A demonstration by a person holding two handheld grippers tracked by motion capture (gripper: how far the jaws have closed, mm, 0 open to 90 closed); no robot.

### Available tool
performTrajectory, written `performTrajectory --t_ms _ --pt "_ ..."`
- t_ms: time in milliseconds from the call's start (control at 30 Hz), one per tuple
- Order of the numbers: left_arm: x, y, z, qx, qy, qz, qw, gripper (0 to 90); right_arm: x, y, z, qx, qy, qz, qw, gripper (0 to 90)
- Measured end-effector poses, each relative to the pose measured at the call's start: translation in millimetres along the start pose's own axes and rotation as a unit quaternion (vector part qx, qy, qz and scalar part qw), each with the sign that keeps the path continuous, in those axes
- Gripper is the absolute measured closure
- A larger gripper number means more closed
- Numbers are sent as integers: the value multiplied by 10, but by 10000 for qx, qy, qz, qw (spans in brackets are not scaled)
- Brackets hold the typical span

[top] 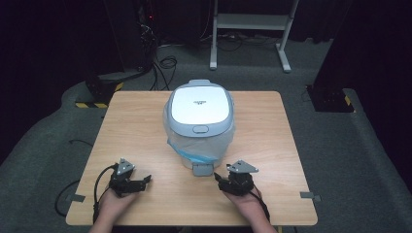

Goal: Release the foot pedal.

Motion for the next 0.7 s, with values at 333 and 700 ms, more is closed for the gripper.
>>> performTrajectory --t_ms 333,700 --pt "2 1 1 2 3 -4 10000 163 621 169 226 -148 -248 785 9965 430" --pt "23 16 10 47 9 -21 10000 194 964 232 447 -529 -580 1145 9903 377"
Point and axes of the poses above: each handheld gripper's, and its own axes: y roughly backward along the jaws, z roughly out of its underside, x roughly to its right, the point moved 5 cm from there along -y, roughly forward along the jaws
